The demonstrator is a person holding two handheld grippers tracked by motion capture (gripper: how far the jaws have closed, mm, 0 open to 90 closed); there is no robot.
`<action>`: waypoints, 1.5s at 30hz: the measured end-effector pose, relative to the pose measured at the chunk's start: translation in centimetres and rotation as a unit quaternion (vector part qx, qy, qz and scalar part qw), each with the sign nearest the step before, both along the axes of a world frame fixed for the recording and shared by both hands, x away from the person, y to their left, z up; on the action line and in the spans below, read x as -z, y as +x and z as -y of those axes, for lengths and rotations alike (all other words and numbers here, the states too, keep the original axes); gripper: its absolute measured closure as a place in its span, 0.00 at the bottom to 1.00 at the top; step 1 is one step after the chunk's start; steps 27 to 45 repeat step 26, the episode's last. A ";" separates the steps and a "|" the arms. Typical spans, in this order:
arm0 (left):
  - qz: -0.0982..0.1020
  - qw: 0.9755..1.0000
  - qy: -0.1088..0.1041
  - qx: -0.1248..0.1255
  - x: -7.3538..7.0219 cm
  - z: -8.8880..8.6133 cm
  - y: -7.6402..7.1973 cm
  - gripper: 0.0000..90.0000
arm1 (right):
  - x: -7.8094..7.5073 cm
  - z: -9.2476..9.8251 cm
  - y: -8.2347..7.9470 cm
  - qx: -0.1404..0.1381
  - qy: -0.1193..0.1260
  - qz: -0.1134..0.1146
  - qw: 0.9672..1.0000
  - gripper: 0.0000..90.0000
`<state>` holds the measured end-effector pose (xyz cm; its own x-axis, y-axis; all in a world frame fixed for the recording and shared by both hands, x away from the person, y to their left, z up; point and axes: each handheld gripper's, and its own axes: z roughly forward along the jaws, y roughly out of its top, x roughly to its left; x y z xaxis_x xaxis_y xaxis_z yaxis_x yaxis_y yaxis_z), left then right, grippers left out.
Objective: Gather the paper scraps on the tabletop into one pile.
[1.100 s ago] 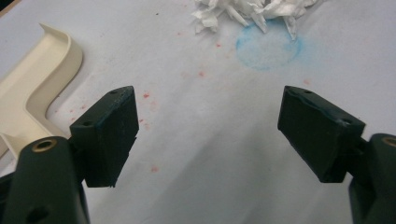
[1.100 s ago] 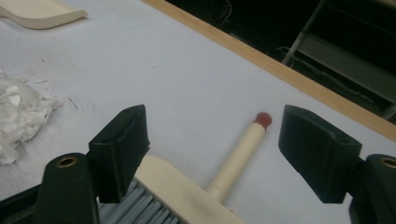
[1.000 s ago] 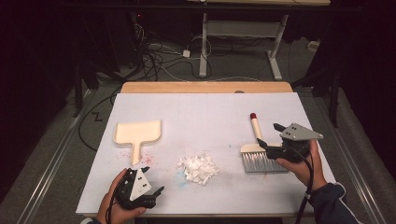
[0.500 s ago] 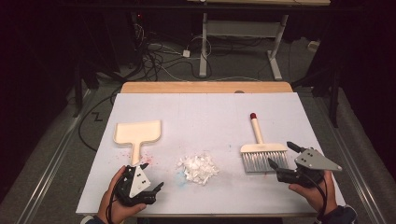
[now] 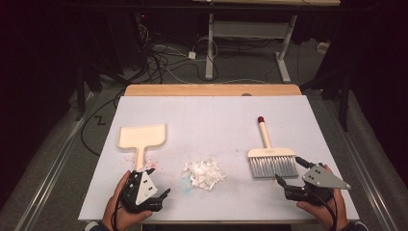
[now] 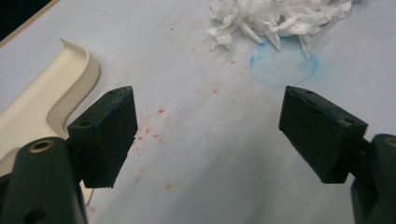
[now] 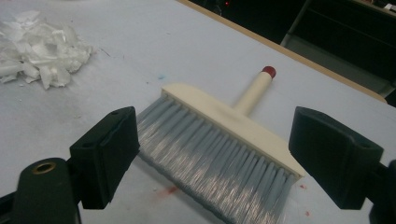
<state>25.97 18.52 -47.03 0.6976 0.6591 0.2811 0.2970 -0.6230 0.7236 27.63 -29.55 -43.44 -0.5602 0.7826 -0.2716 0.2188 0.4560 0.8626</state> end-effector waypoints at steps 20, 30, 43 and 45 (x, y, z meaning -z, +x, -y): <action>0.000 1.000 -0.004 -0.008 0.0 0.4 0.5 0.18 | -0.1 -0.1 0.0 -0.004 0.005 0.001 1.000 0.19; -0.003 1.000 -0.002 -0.009 0.1 0.5 0.6 0.18 | 0.0 -0.1 0.0 -0.004 0.002 0.000 1.000 0.19; -0.003 1.000 -0.002 -0.009 0.1 0.5 0.6 0.18 | 0.0 -0.1 0.0 -0.004 0.002 0.000 1.000 0.19; -0.003 1.000 -0.002 -0.009 0.1 0.5 0.6 0.18 | 0.0 -0.1 0.0 -0.004 0.002 0.000 1.000 0.19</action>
